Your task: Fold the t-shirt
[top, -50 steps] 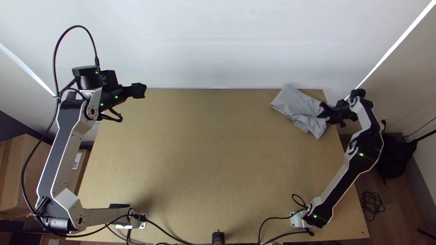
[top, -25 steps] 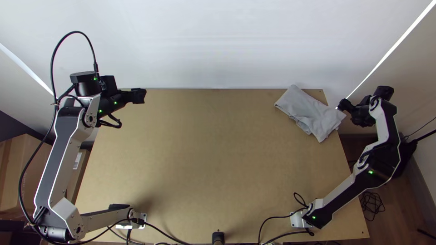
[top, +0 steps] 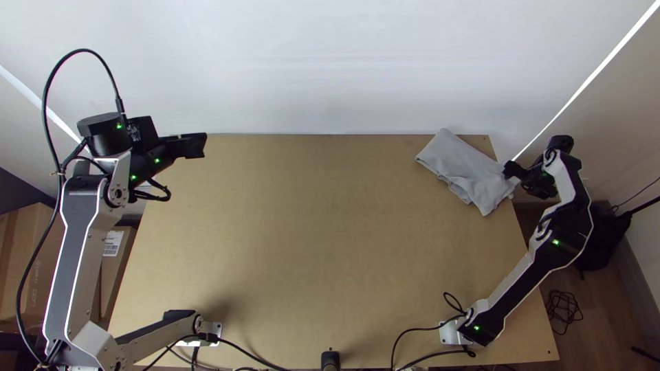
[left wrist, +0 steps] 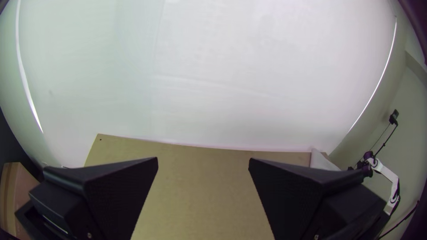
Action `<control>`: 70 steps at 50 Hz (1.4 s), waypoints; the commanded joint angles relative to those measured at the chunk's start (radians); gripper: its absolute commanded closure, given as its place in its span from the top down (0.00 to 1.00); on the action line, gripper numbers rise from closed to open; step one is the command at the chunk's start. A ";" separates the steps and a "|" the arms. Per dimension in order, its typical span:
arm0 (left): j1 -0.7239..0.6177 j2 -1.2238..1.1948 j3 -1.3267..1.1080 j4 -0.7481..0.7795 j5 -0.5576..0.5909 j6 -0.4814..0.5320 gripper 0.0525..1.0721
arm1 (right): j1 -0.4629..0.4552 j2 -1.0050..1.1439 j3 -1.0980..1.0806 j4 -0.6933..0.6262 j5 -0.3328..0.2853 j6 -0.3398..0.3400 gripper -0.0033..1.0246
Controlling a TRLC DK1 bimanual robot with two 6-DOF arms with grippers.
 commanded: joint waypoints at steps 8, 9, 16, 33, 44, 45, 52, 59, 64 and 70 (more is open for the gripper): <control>0.018 -0.095 -0.103 0.058 0.008 0.021 0.96 | -0.006 -0.546 -0.183 0.077 0.012 -0.134 0.96; 0.018 -0.103 -0.114 0.071 0.008 0.021 0.96 | 0.001 -0.589 -0.200 0.084 0.011 -0.150 0.96; 0.018 -0.172 -0.198 0.154 0.008 0.017 0.96 | 0.049 -0.854 -0.331 0.187 0.012 -0.220 0.96; 0.007 -0.453 -0.462 0.349 0.008 0.014 0.96 | 0.201 -1.374 -0.482 0.204 0.047 -0.229 0.96; 0.006 -0.634 -0.626 0.467 -0.026 0.003 0.96 | 0.227 -1.546 -0.534 0.201 0.047 -0.233 0.96; 0.006 -0.651 -0.643 0.475 -0.028 0.003 0.96 | 0.227 -1.565 -0.548 0.201 0.041 -0.243 0.96; 0.009 -0.793 -0.787 0.553 -0.078 0.032 0.96 | 0.237 -1.707 -0.681 0.282 0.031 -0.269 0.96; 0.015 -0.925 -0.911 0.608 -0.120 0.034 0.96 | 0.237 -1.838 -0.779 0.325 -0.009 -0.207 0.96; 0.015 -1.014 -0.988 0.610 -0.132 0.032 0.96 | 0.237 -1.919 -0.861 0.371 -0.066 -0.167 0.96; 0.017 -1.141 -1.097 0.634 -0.158 0.034 0.96 | 0.237 -1.951 -0.916 0.371 -0.130 -0.135 0.96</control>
